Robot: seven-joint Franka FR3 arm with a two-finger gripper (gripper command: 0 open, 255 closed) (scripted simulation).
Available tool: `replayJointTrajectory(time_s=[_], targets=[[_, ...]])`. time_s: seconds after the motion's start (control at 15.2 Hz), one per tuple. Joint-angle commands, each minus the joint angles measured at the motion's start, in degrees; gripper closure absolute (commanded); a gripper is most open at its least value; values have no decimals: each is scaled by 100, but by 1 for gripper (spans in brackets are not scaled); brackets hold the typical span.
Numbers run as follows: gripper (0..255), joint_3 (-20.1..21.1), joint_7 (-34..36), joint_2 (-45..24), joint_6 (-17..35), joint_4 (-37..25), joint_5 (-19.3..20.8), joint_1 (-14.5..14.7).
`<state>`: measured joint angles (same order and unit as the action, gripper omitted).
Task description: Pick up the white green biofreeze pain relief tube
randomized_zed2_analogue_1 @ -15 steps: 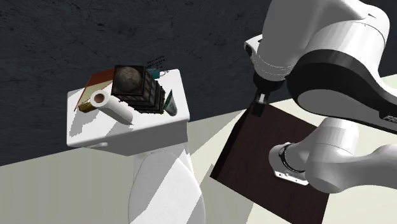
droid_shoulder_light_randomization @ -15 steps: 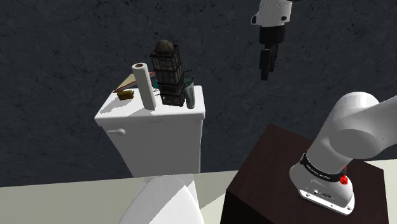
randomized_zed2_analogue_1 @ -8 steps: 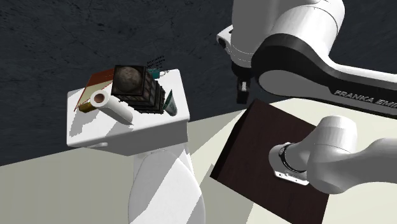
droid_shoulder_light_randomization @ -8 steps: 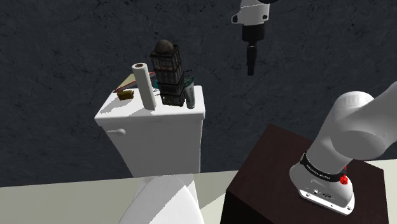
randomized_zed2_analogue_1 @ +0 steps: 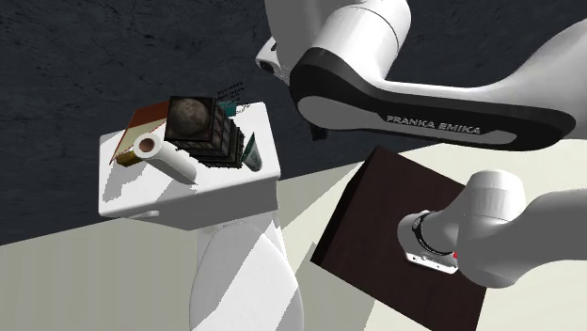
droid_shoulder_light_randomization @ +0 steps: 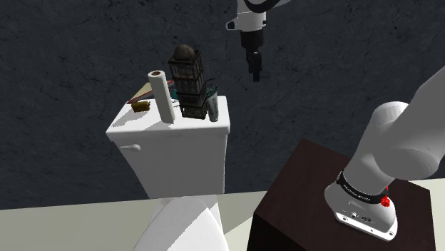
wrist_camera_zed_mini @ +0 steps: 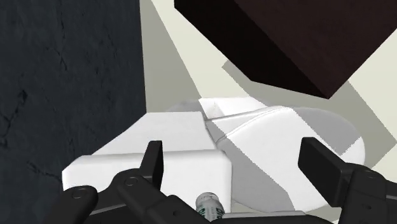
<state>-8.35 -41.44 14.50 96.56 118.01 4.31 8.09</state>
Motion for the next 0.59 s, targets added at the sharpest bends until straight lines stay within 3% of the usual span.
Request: replayJointTrajectory(time_s=[0.0,0.53], targets=[[0,10,-481,-356,69,-336,-3,114],[0,239,-2162,-1741,223,-1786,-52,466]])
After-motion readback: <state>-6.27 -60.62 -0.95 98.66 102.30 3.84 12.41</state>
